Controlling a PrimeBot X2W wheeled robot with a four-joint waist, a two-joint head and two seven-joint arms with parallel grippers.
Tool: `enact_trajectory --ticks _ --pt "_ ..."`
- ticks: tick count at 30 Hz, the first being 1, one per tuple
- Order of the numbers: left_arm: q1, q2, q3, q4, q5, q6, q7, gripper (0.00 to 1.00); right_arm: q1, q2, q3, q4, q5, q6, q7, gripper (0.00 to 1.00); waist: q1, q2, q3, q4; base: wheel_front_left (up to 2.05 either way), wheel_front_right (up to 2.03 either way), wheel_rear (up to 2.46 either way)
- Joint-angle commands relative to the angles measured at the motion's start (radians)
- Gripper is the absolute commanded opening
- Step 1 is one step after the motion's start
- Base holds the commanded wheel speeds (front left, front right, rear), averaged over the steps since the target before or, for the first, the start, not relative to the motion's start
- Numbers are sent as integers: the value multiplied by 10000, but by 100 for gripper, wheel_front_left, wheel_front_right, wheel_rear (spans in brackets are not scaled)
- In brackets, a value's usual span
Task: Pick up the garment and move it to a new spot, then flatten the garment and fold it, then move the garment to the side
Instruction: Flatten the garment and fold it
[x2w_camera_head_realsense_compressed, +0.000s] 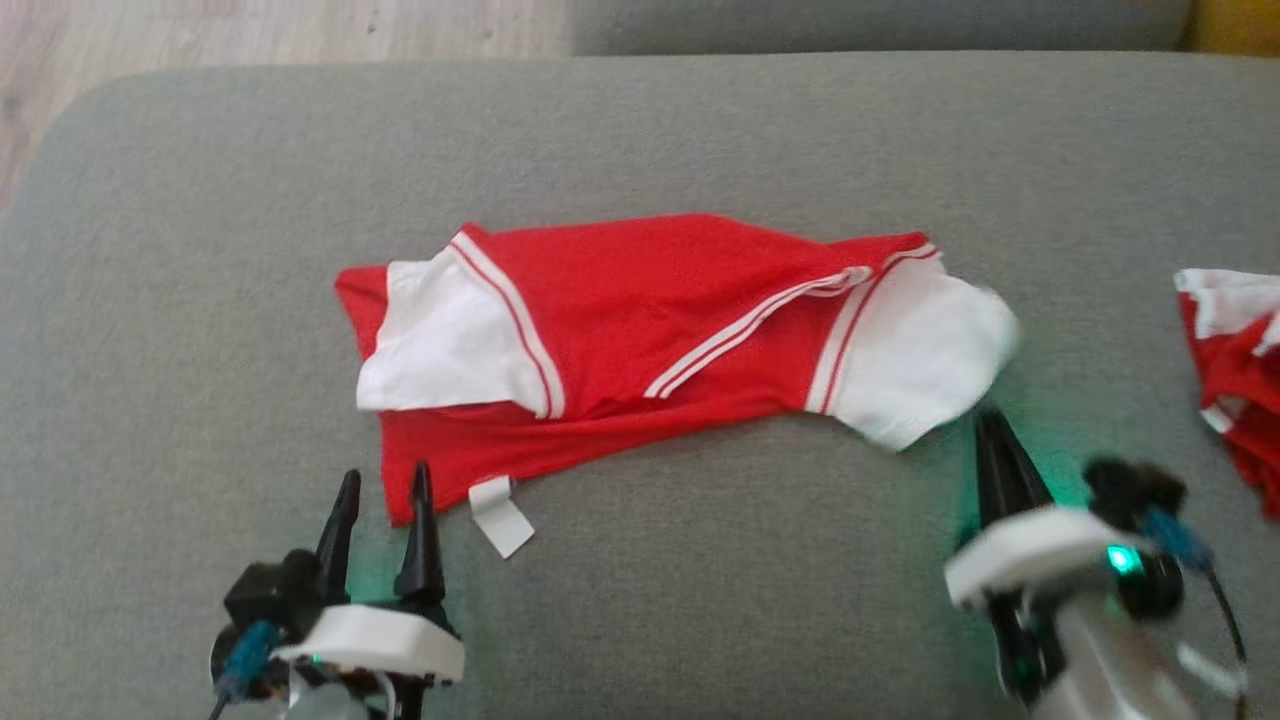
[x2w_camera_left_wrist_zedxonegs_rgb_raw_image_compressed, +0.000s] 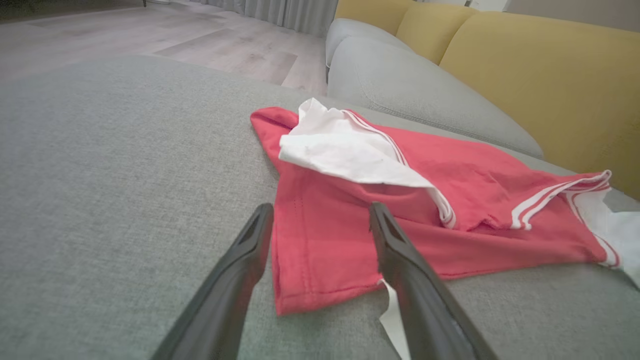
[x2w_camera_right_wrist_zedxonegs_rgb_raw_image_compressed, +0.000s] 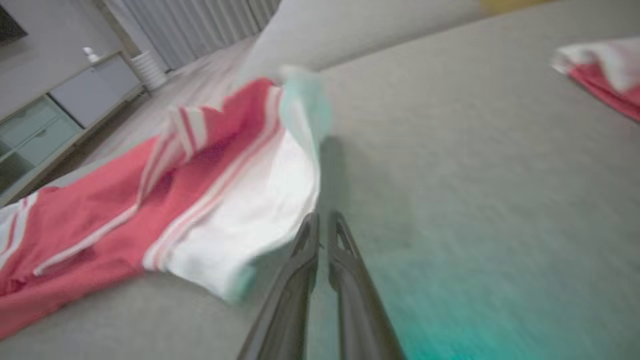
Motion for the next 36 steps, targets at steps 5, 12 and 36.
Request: enact_trajectory --ticks 5,12,36 --pt "158 82 471 -200 -67 121 -53 100 896 85 -566 -1165 -33 65 -67 100 0 0 -418 -565 0 0 0" --pt "388 82 1056 -233 329 451 -53 100 836 85 -207 -3052 -1676 65 -67 100 0 0 -743 -873 0 0 0" --pt "26 82 966 1194 -320 -204 -53 100 826 85 627 -2066 -2643 65 -67 100 0 0 -649 -870 0 0 0"
